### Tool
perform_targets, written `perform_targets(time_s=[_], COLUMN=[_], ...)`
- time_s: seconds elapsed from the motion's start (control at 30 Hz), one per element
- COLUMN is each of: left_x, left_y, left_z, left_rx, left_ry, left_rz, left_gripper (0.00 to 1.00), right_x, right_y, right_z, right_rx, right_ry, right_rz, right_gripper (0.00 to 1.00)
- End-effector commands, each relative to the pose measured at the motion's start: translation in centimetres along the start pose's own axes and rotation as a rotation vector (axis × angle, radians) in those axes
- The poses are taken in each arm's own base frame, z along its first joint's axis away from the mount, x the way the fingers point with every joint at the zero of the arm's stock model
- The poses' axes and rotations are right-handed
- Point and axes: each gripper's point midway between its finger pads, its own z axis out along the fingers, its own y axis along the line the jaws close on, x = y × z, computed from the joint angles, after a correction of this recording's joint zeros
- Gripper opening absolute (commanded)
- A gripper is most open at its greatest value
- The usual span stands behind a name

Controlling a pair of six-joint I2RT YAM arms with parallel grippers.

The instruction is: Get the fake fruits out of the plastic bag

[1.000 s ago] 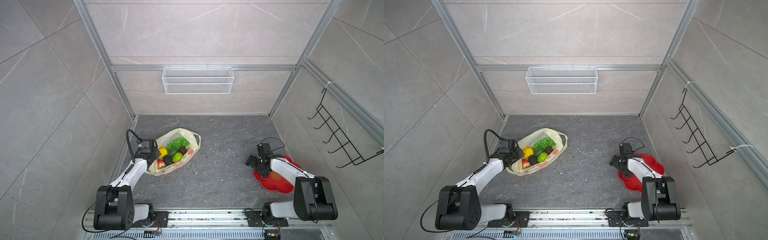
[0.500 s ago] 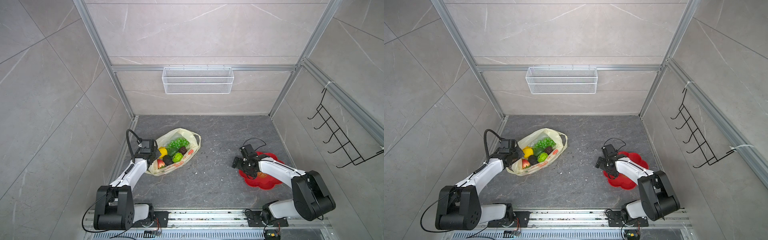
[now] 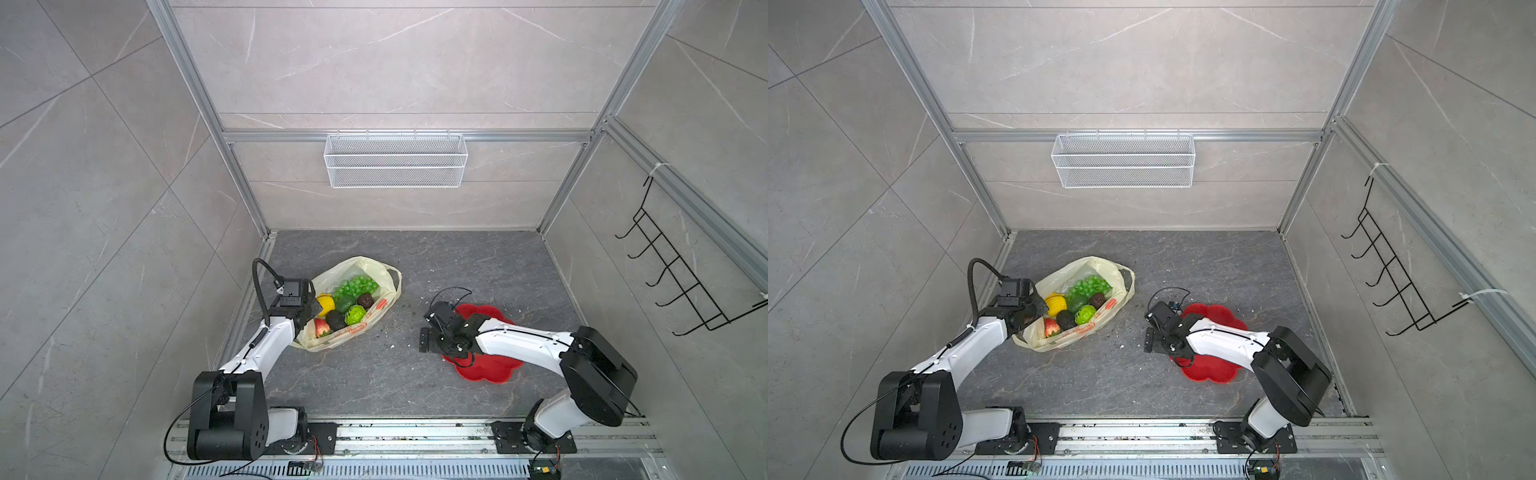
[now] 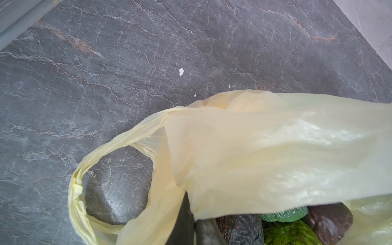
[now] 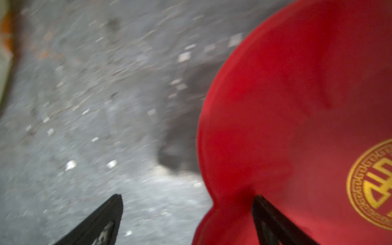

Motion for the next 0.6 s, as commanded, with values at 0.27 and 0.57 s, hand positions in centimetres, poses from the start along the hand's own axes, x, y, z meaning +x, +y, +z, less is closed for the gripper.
perform_targets(time_s=[0.27,0.57], left_x=[-0.6,-0.6], left_y=[-0.4,-0.5], left_z=[-0.2,-0.3], left_rx=[0.015,0.023], left_ry=[-0.034,-0.036], left_rz=[0.027,0.027], left_gripper=[0.00,0.00], right_x=[2.2,-4.3], right_y=[8.4,2.5], right_z=[-1.2,-8.0], right_rx=[-0.051,0.191], right_ry=[-0.006,-0.216], right_rz=[-0.169,-0.222], right_gripper=[0.97,1.00])
